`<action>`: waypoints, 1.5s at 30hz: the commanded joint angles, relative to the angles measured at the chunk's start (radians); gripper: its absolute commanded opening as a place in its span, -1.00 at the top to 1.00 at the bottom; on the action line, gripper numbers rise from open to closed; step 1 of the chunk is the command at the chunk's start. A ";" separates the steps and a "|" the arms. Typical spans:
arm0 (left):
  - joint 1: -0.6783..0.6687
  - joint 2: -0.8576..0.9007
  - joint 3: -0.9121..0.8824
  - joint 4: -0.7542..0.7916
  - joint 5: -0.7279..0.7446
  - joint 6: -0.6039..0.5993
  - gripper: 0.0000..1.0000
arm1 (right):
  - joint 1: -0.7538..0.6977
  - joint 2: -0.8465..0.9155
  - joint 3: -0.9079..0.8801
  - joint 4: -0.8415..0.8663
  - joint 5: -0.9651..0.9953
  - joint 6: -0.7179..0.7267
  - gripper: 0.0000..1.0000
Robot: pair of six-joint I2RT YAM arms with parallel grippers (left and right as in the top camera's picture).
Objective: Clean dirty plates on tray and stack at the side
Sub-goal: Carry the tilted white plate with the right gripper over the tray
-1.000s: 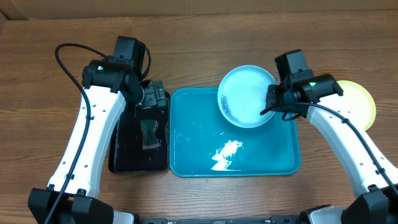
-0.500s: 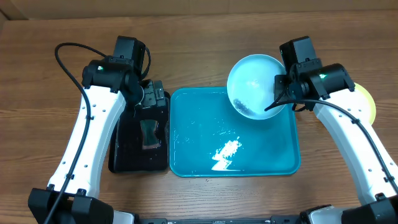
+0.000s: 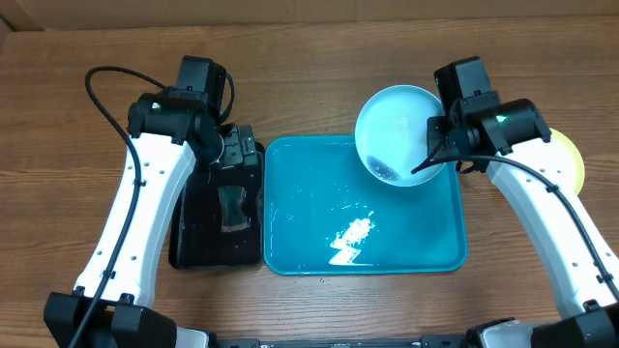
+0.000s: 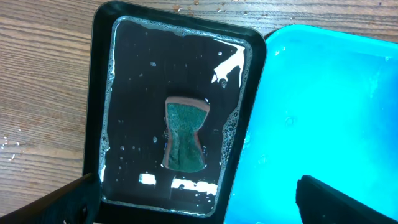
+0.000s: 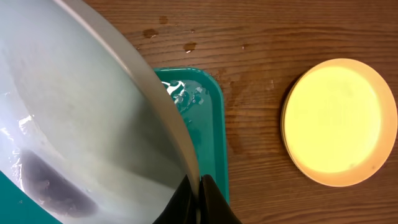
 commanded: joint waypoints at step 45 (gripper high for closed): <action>0.010 0.003 -0.016 0.024 -0.014 0.022 -1.00 | 0.174 -0.016 0.031 0.117 0.605 -0.411 0.92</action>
